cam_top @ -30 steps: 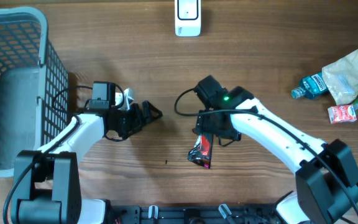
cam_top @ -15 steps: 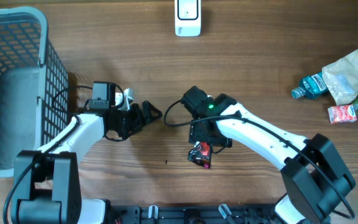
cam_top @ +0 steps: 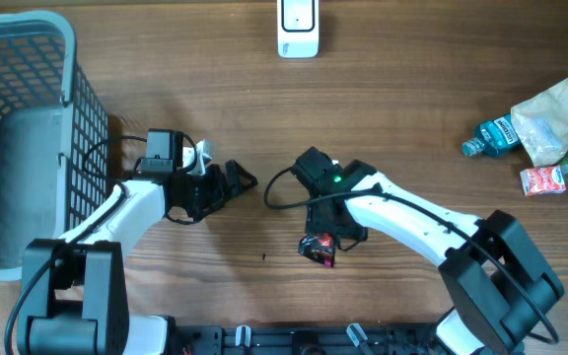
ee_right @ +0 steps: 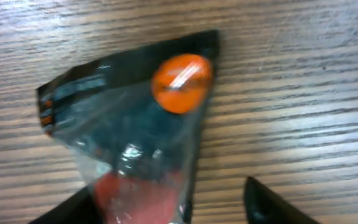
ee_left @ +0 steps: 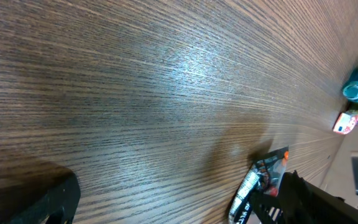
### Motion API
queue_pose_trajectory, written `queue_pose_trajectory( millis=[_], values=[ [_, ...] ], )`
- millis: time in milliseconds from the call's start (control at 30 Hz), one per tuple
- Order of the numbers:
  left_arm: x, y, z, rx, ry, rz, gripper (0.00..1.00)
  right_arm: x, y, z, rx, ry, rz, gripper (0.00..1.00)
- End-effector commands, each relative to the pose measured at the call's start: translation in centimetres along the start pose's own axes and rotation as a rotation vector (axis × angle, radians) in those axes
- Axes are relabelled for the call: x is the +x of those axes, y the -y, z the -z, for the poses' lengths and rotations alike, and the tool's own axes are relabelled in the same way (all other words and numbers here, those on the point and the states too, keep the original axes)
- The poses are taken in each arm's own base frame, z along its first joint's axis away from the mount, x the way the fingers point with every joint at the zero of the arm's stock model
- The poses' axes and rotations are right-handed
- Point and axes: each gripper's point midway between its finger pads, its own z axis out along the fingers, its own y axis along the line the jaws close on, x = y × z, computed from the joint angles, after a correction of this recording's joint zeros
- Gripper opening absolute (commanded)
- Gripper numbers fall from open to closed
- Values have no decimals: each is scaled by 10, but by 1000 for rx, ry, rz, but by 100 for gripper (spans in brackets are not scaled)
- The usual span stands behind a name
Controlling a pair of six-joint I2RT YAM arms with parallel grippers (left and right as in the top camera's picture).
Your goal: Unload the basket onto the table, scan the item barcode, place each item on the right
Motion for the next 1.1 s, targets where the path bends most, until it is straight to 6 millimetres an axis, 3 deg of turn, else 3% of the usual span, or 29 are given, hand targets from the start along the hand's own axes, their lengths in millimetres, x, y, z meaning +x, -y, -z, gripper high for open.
queue_pose_trajectory(
  millis=[0, 433, 633, 1067],
  values=[
    [3, -27, -3, -104, 6, 16, 100, 7, 6, -10, 18, -19, -20, 57],
    [4, -27, -3, -106, 1, 20, 100, 10, 5, -16, -3, -25, -18, 34],
    [4, -27, -3, -108, 1, 19, 100, 8, 1, -16, -18, -20, -11, 28],
    [4, -32, -2, -134, 7, 23, 100, 20, -26, -13, -164, -98, 84, 15]
  ],
)
